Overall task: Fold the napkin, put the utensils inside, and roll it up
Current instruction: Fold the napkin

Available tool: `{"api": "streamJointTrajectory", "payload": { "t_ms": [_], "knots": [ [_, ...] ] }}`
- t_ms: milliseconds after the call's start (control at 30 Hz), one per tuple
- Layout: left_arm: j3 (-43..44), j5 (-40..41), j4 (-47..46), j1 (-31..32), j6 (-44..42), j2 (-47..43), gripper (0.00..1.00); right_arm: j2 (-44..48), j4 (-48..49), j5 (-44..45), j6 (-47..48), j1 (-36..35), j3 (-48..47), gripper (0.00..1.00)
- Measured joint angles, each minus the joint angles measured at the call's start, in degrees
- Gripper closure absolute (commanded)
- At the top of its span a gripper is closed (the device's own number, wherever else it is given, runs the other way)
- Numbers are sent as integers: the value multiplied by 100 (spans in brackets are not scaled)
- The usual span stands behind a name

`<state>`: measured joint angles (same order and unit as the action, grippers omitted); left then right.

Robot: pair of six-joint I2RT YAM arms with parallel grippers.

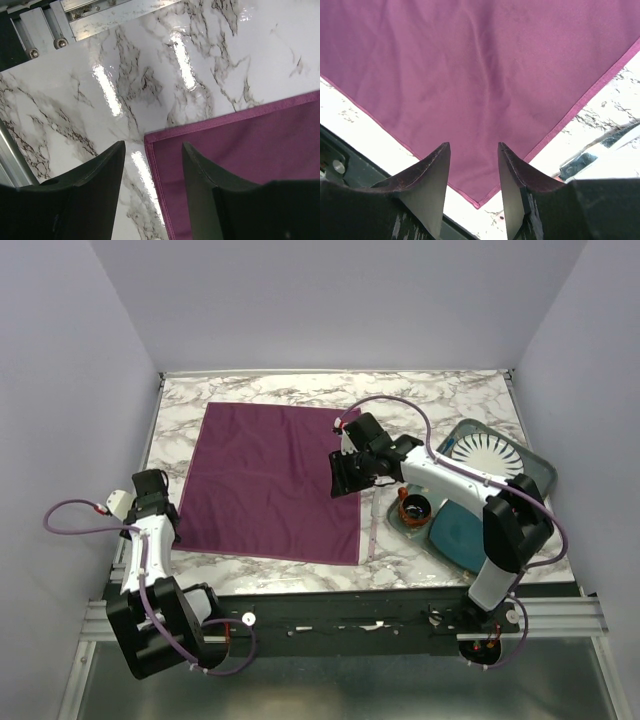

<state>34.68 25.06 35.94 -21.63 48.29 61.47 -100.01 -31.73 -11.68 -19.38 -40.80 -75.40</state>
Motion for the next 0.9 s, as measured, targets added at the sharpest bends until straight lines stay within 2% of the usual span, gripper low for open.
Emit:
{"api": "streamJointTrajectory", "payload": {
  "t_ms": [200, 700, 800, 900],
  "knots": [
    [-15, -85, -81, 0, 46, 269, 47, 177, -13, 15, 4, 0, 0, 49],
    [-286, -411, -407, -162, 282, 754, 49, 177, -11, 15, 4, 0, 20, 49],
    [-289, -507, -474, -341, 280, 754, 54, 177, -11, 22, 15, 0, 24, 49],
    [-304, -551, -562, -498, 264, 754, 67, 197, -9, 26, 24, 0, 66, 49]
  ]
}}
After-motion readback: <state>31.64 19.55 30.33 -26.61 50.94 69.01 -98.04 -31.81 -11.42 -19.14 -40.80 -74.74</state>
